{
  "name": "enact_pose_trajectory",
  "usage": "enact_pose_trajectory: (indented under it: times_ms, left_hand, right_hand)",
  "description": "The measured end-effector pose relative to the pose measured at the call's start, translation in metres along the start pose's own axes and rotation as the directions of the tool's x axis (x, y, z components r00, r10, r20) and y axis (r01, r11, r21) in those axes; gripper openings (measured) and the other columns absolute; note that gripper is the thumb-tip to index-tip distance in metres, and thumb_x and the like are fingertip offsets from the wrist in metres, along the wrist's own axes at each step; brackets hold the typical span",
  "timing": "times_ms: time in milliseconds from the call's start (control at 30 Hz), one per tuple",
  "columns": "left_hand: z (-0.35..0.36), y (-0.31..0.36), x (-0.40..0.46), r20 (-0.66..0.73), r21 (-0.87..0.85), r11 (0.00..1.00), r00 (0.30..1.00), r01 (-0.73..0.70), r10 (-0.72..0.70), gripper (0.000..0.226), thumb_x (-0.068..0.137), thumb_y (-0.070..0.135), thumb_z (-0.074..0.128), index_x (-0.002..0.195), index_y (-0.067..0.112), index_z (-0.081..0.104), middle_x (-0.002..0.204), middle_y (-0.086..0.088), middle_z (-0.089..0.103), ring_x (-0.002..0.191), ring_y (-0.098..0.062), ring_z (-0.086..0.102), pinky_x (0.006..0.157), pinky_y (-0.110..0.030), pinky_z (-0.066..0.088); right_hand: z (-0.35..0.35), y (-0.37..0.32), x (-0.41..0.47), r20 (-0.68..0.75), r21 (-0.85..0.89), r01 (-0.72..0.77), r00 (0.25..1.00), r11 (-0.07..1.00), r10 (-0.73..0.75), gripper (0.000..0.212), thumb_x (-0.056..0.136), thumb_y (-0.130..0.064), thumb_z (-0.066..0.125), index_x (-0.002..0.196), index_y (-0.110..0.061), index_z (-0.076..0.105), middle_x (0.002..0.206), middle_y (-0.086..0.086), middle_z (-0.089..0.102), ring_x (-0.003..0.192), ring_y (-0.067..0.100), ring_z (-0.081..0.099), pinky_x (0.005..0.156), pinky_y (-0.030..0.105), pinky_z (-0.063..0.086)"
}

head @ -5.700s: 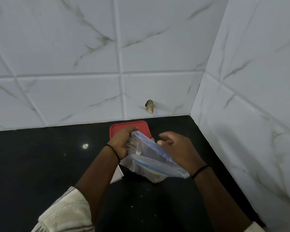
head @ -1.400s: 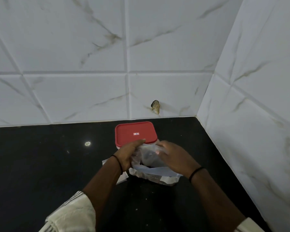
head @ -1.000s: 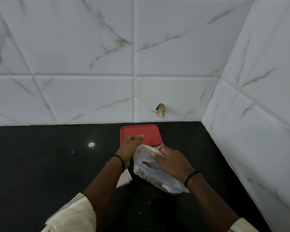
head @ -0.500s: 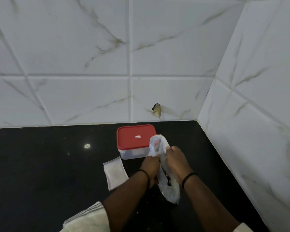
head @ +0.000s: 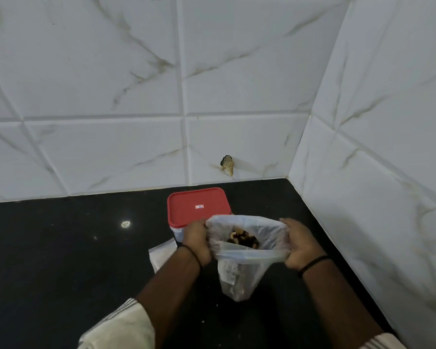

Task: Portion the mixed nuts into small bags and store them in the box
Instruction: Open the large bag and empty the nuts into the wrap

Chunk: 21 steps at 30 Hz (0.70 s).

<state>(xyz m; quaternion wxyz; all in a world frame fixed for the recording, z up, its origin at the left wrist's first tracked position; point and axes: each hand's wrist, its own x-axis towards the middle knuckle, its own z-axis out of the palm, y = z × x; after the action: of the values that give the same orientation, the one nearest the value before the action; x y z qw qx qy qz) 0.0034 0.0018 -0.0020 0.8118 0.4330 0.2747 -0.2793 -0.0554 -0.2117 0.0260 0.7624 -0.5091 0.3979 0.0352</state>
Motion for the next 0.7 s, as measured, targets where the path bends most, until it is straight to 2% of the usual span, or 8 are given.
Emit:
enact_pose_trajectory:
  times_ms: [100,167,233,333,433,500,633,700]
  left_hand:
    - [0.004,0.009,-0.003,-0.040,0.049,0.996,0.996,-0.079,0.081,0.037,0.087,0.026,0.056,0.116,0.006,0.068,0.110,-0.016,0.072,0.103,-0.035,0.068,0.097,-0.053,0.050]
    - [0.005,0.011,-0.008,-0.037,0.092,0.994,0.997,-0.066,0.069,0.036,0.093,0.027,0.051,0.115,0.004,0.068,0.111,-0.018,0.071,0.107,-0.036,0.065,0.101,-0.051,0.047]
    - [0.005,0.011,-0.008,-0.032,0.123,0.991,0.998,-0.051,0.056,0.034,0.094,0.029,0.053,0.112,0.004,0.068,0.111,-0.019,0.070,0.108,-0.036,0.064,0.101,-0.051,0.046]
    - [0.007,0.006,-0.008,-0.010,0.204,0.976,0.997,-0.075,0.078,0.029,0.092,0.027,0.056,0.109,0.006,0.070,0.109,-0.017,0.071,0.104,-0.034,0.066,0.097,-0.048,0.050]
    - [0.006,0.003,-0.008,0.024,0.274,0.957,0.996,-0.094,0.090,0.024,0.095,0.022,0.054,0.110,0.008,0.067,0.108,-0.017,0.071,0.105,-0.034,0.064,0.095,-0.046,0.050]
    - [0.003,0.002,-0.008,0.044,0.318,0.942,0.995,-0.104,0.095,0.021,0.095,0.019,0.053,0.111,0.010,0.064,0.109,-0.017,0.070,0.105,-0.034,0.063,0.096,-0.046,0.049]
    - [0.002,0.006,-0.010,0.116,0.429,0.897,0.991,-0.108,0.064,0.023,0.094,0.019,0.057,0.113,0.009,0.065,0.111,-0.017,0.070,0.107,-0.035,0.064,0.097,-0.046,0.050]
    - [0.002,0.011,-0.009,0.129,0.495,0.861,0.990,-0.112,0.054,0.023,0.095,0.019,0.055,0.112,0.007,0.066,0.114,-0.019,0.069,0.109,-0.035,0.064,0.095,-0.045,0.051]
  right_hand:
    - [0.001,0.008,-0.002,0.000,-0.051,0.010,1.000,0.999,-0.010,0.027,0.091,-0.031,0.056,0.080,-0.009,0.065,0.078,0.016,0.064,0.070,0.030,0.064,0.073,0.037,0.054]
    - [0.000,0.006,-0.005,0.029,-0.089,0.017,0.999,0.996,-0.015,0.031,0.093,-0.028,0.052,0.066,-0.012,0.055,0.055,0.006,0.052,0.046,0.021,0.052,0.052,0.024,0.045]
    - [-0.003,0.005,-0.006,0.021,-0.165,0.037,0.999,0.986,-0.034,0.032,0.091,-0.024,0.052,0.062,-0.011,0.054,0.051,0.006,0.051,0.043,0.020,0.050,0.048,0.023,0.043]
    - [-0.003,0.004,-0.005,-0.019,-0.473,0.116,0.990,0.873,-0.142,0.028,0.087,-0.025,0.051,0.073,-0.003,0.062,0.068,0.014,0.063,0.063,0.028,0.063,0.063,0.035,0.052]
    - [-0.003,0.001,-0.007,-0.009,-0.885,0.119,0.962,0.450,-0.273,0.031,0.090,-0.028,0.050,0.074,-0.006,0.063,0.077,0.011,0.063,0.068,0.023,0.059,0.063,0.032,0.046]
    - [0.000,0.003,-0.005,0.071,-0.959,0.162,0.932,0.232,-0.356,0.027,0.094,-0.025,0.047,0.082,-0.008,0.064,0.087,0.010,0.064,0.072,0.020,0.057,0.063,0.030,0.041]
    - [0.015,0.007,-0.005,0.302,-0.869,0.425,0.861,0.254,-0.409,0.034,0.101,-0.027,0.047,0.131,-0.016,0.058,0.128,0.004,0.062,0.115,0.018,0.058,0.091,0.026,0.042]
    - [0.021,0.009,-0.003,0.403,-0.823,0.510,0.835,0.249,-0.375,0.041,0.102,-0.031,0.049,0.141,-0.019,0.051,0.137,0.002,0.058,0.125,0.017,0.055,0.098,0.026,0.042]
